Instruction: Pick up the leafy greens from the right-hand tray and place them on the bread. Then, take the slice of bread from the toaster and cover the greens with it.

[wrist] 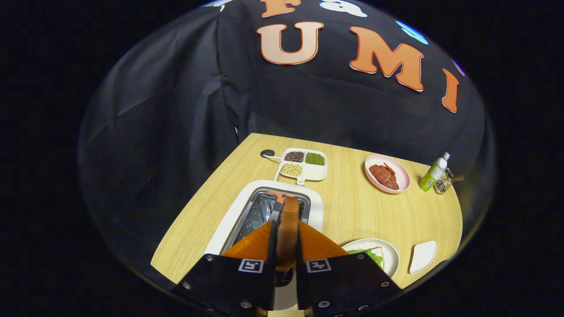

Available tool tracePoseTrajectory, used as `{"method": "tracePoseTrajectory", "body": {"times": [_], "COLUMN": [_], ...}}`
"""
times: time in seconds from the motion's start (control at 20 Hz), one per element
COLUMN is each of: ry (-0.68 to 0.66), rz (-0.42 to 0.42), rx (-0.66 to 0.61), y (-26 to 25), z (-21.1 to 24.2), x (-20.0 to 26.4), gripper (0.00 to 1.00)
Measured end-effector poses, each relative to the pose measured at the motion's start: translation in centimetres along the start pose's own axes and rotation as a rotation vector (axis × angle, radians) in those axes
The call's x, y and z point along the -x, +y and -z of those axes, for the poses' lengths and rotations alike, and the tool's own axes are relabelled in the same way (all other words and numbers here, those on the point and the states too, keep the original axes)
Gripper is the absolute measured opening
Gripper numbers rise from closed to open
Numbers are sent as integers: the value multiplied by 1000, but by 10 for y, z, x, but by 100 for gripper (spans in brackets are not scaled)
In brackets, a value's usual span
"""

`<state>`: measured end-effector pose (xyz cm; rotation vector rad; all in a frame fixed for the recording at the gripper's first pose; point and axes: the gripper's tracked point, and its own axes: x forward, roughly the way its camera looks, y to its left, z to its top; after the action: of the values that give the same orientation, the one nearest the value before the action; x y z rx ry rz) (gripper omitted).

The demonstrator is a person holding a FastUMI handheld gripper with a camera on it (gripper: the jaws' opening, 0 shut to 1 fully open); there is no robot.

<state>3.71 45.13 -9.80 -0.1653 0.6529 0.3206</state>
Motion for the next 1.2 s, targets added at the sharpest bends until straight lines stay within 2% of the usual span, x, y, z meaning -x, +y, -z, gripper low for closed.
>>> {"method": "tracePoseTrajectory", "body": {"times": [0.2,0.6,0.75,0.95,1.2], "ry": [-58,-168,-187,-184,-139], "rz": [-9,-37,-21,-13,-11], "rx": [-5,-32,-46,-50,-43], "y": [4,-11,-28,-45,-67], "z": [-17,-61,-69,-62,-28], "x": [15,61,70,75,66], "gripper": [11,11,10,11,11]}}
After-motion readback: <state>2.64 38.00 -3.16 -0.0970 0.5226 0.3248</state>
